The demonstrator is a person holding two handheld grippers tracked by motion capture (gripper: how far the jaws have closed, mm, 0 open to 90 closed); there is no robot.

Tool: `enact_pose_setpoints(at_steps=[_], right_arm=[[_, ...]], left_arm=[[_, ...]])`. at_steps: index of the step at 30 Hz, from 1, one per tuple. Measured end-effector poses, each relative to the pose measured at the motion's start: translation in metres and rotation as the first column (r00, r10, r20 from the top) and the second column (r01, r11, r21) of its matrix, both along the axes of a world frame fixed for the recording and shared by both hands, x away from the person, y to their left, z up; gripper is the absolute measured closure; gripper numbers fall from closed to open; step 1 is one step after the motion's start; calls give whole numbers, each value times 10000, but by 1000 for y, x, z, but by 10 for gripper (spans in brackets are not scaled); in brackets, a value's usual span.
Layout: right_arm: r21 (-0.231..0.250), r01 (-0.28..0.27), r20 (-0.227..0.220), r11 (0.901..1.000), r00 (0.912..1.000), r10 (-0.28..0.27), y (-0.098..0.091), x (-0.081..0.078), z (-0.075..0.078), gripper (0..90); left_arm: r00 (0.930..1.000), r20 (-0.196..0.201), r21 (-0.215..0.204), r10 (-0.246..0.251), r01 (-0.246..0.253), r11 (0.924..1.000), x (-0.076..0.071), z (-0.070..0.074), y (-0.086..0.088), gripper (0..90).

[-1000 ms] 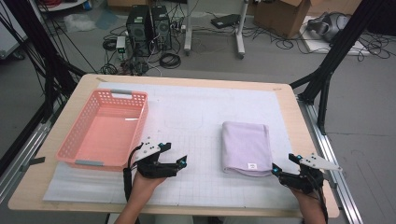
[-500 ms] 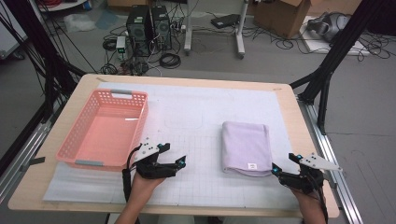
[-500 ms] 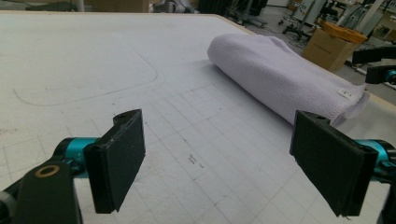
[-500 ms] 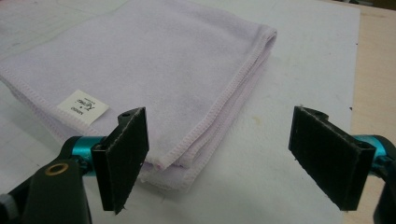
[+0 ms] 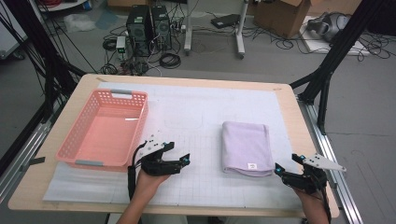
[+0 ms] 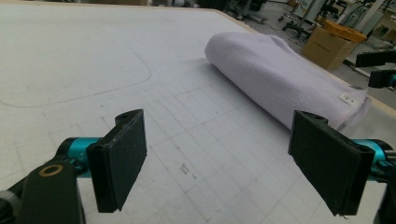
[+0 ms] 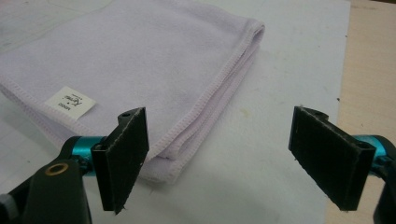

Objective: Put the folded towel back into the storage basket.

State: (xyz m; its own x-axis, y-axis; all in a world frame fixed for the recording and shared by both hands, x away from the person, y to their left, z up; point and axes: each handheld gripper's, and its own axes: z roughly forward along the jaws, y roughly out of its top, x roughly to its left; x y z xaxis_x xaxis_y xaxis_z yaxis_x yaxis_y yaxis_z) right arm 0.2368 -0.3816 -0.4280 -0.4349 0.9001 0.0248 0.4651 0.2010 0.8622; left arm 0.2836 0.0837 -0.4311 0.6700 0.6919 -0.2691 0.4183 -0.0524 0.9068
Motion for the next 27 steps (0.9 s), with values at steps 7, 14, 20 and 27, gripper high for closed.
enact_pose_setpoints(at_steps=[7,14,20,27], right_arm=[[-65,-52,-22,10000,10000,52,-1,0,0,190],[-8,-110,-47,9999,9999,110,-2,-1,1,190],[90,-109,14,9999,9999,109,-6,-2,2,190],[161,-142,-5,9998,9999,142,-6,-1,2,190]], left_arm=[[9992,-401,208,-55,63,9998,11,0,-18,196],[9978,-588,163,-320,330,9993,22,10,-37,202],[9932,-920,65,-708,717,9974,36,14,-60,208],[9844,-1358,286,-1116,1165,9928,54,14,-97,229]])
